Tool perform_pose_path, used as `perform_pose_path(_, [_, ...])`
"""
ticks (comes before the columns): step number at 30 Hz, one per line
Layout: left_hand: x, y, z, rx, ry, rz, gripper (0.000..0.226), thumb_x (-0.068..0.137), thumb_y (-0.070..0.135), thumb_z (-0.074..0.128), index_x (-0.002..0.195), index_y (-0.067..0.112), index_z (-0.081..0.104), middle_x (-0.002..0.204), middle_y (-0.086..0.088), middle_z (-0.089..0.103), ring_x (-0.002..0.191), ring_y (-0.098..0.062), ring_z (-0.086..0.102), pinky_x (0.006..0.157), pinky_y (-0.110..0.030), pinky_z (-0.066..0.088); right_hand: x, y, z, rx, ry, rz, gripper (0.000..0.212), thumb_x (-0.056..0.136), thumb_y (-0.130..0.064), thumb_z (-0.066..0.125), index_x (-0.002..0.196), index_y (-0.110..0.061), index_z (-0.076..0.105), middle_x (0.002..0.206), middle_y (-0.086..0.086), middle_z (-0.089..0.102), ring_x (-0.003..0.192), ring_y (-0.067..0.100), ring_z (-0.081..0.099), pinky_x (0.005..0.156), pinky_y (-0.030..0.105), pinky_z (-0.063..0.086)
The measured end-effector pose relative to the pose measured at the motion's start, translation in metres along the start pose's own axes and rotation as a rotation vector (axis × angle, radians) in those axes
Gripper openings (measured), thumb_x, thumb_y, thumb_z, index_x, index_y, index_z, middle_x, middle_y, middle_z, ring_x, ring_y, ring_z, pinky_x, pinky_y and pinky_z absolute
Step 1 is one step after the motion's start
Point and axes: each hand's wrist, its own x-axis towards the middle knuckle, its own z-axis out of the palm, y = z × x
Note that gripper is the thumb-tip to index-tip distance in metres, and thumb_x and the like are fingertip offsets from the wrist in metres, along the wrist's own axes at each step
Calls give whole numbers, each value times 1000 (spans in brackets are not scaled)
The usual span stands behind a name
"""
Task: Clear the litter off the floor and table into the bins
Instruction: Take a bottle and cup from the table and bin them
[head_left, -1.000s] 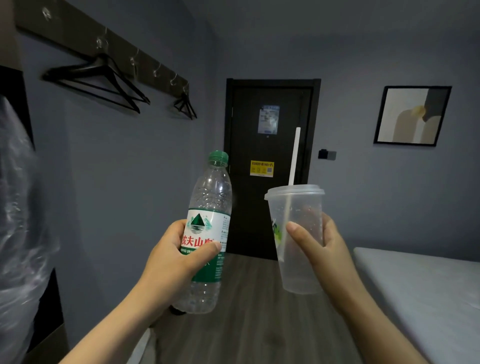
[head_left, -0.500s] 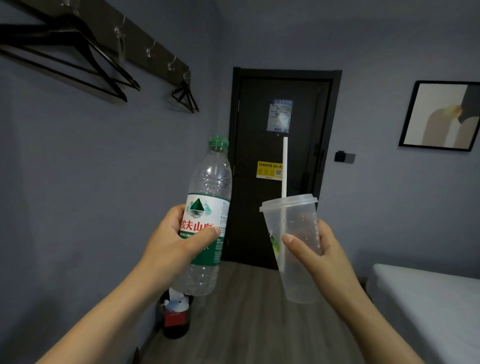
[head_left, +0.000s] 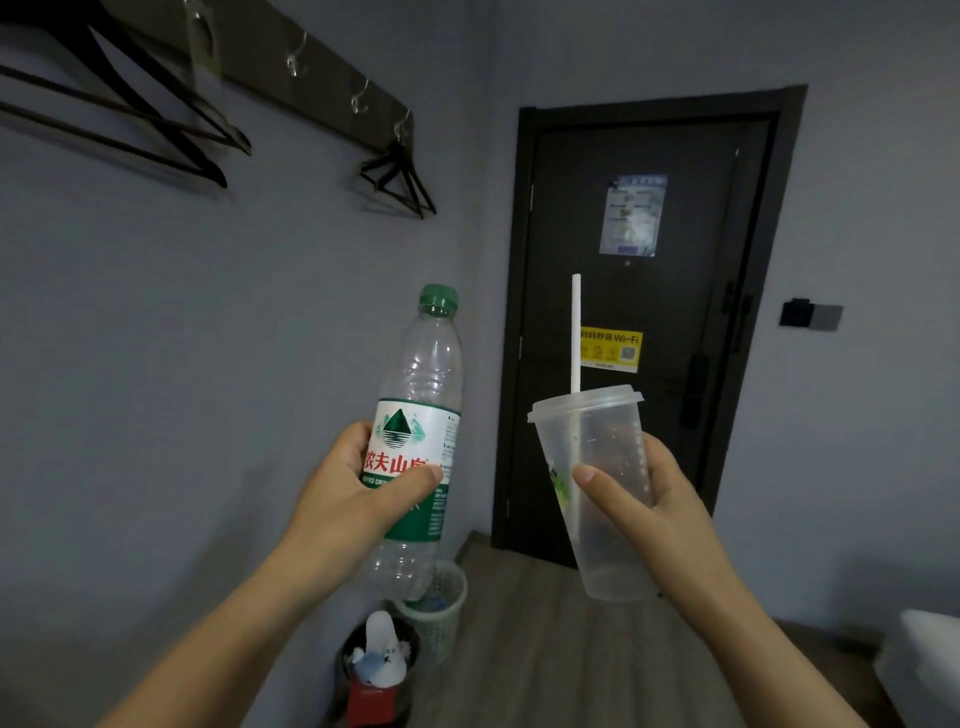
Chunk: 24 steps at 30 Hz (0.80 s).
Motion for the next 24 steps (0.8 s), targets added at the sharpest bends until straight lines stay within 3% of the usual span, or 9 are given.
perform_pose_path(4, [47, -36, 7, 40, 46, -51, 29, 78, 20, 73, 103, 30, 60, 93, 5, 73, 84, -14, 71, 68, -30, 56, 47, 44, 16, 16, -41, 29, 42, 68, -59, 67, 105, -58, 47, 98, -41, 58, 91, -15, 58, 54, 11, 49])
perform_pose_path(7, [88, -61, 7, 56, 78, -67, 27, 79, 18, 73, 100, 29, 60, 92, 4, 72, 84, -16, 70, 67, -29, 56, 83, 73, 33, 36, -72, 46, 43, 71, -58, 70, 106, -57, 47, 95, -41, 58, 89, -16, 58, 55, 4, 47])
perform_pose_path(13, [177, -121, -3, 109, 89, -84, 25, 79, 19, 72, 99, 29, 60, 89, 4, 71, 81, -15, 69, 61, -25, 53, 163, 127, 82, 60, -118, 82, 47, 68, -59, 68, 110, -53, 49, 102, -34, 59, 92, -10, 61, 56, 9, 50])
perform_pose_path(24, [330, -208, -36, 156, 89, -177, 47, 56, 49, 71, 99, 36, 56, 88, 12, 69, 76, -3, 67, 62, -22, 50, 289, 228, 188, 33, -191, 201, 40, 68, -57, 69, 101, -62, 46, 94, -43, 56, 88, -15, 59, 52, 3, 45])
